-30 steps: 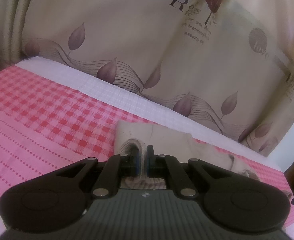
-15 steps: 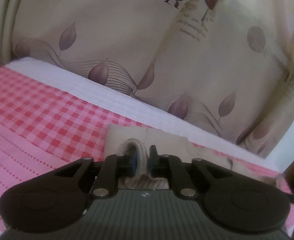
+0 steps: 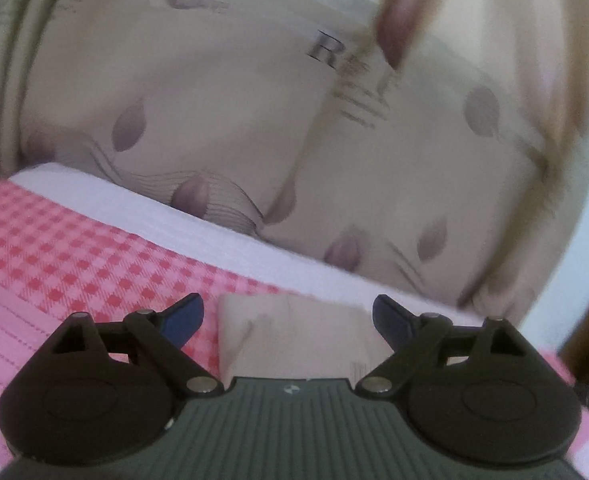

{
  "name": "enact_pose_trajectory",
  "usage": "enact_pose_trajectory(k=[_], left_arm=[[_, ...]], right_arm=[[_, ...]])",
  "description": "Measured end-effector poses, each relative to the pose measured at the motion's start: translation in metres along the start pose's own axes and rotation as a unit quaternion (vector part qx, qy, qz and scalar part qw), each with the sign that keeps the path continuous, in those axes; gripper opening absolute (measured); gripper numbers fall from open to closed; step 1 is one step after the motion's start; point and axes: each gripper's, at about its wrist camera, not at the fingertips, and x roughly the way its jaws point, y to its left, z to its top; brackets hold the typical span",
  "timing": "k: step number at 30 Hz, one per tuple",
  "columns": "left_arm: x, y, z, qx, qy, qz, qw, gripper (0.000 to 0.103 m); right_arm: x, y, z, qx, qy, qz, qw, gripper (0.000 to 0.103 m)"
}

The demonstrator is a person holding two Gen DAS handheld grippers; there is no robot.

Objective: Fold small clothes
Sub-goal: 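Open both grippers and withdraw from the folded sweater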

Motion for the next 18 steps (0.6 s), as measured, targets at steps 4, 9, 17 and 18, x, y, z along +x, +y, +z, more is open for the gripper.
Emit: enact_pose_trajectory(k=[4,9,17,18], left_arm=[[-0.009,-0.014,-0.023,0.071,0.022,-0.003,0.9972,0.089],[-0.002,-0.011,-0.044,0.078,0.052,0.017,0.9955,0.089],[-0.002,0.022,-0.048,0.013,0.047,0.034,0.9982,0.089],[0.0,0.025,-0.048,0.013,0.05,0.034,0.9981,0.089]], right_arm=[[0.031,0.045,-0.005,-0.09,0.061,0.043,0.993,0.054],[0.084,0.042,-0.012,-0.107,0.121,-0.027,0.987,0.052],[0.075,0.013,-0.002,0.038,0.065,-0.069,0.995,0.054],[0.067,0.017,-0.003,0.037,0.047,-0.056,0.997,0.054]])
